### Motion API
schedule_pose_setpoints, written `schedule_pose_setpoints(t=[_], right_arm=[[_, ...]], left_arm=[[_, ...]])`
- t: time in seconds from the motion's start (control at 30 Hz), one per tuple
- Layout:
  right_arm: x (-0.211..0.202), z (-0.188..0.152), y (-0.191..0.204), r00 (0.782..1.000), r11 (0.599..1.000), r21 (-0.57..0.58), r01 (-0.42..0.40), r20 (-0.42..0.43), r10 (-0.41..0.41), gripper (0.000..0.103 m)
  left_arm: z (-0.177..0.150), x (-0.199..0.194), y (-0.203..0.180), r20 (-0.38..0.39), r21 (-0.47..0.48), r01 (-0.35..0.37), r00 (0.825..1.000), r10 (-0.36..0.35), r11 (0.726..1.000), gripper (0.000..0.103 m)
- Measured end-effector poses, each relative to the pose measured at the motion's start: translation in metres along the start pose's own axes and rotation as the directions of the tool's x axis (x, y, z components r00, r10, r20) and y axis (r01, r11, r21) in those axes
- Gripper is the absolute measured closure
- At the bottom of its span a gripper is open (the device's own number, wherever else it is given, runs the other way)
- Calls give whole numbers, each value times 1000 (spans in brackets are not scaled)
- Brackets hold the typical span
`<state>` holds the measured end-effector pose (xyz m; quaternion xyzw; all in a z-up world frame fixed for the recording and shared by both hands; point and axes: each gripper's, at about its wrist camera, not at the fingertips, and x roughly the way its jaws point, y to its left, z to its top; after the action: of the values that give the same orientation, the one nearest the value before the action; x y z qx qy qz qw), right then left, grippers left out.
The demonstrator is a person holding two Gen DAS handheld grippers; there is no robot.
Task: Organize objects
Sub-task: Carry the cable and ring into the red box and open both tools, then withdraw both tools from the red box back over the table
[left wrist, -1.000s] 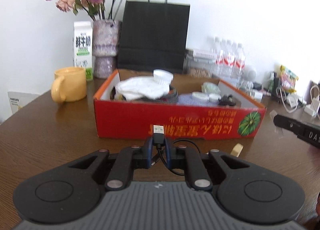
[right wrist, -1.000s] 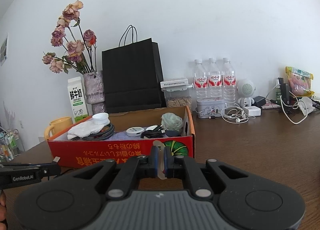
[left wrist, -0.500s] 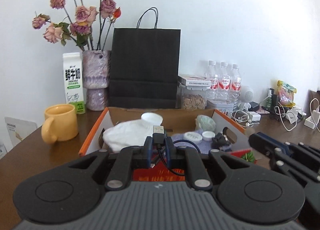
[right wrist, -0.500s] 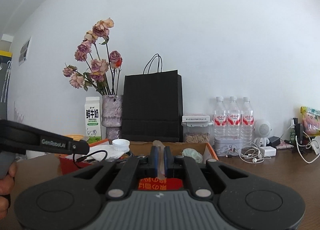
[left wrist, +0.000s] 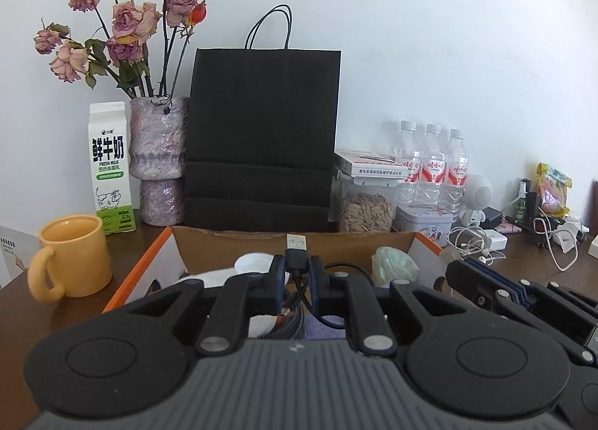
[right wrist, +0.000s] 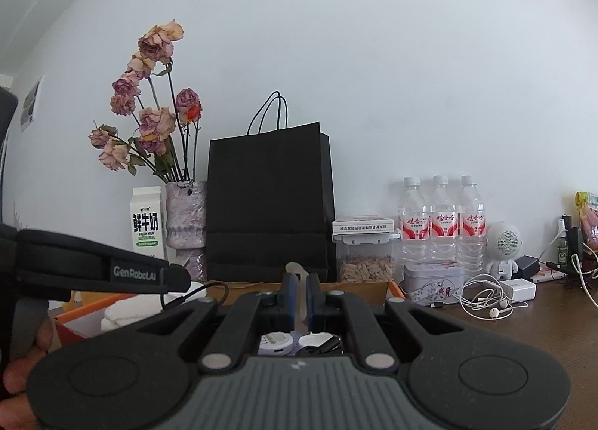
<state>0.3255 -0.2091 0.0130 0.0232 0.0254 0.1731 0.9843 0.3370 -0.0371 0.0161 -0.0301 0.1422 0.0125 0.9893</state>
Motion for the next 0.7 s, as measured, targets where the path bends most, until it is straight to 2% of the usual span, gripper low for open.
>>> schedule_pose_setpoints(t=[0.23,0.5,0.53,0.57,0.63,0.67,0.7], right_arm=[[23,1,-15,999,999,33,-27,-18,28,98],[37,0,-24,997,998,54,-46,-59,49,98],[38,0,-24,997,998,53,-45,-63,48,94],[39,0,-25,996,998,54,-44,-69,48,93],[40,-1,-25,996,998,54,-35,-81,39,87],[40,-1,-24,996,998,47,-32,-87,36,82],[40,-1,-23,995,999,42,-33,-89,36,68]], left_arm=[[2,28,1,3,21,19,1000,-19,1000,89],[0,37,6,14,39,40,999,-40,998,89],[-1,37,6,20,41,36,999,-37,998,89],[-1,37,7,24,41,30,999,-31,999,86],[-2,37,8,28,32,21,999,-22,999,61],[-3,35,9,37,25,16,999,-17,1000,41],[-4,34,10,53,20,7,999,-8,1000,29]])
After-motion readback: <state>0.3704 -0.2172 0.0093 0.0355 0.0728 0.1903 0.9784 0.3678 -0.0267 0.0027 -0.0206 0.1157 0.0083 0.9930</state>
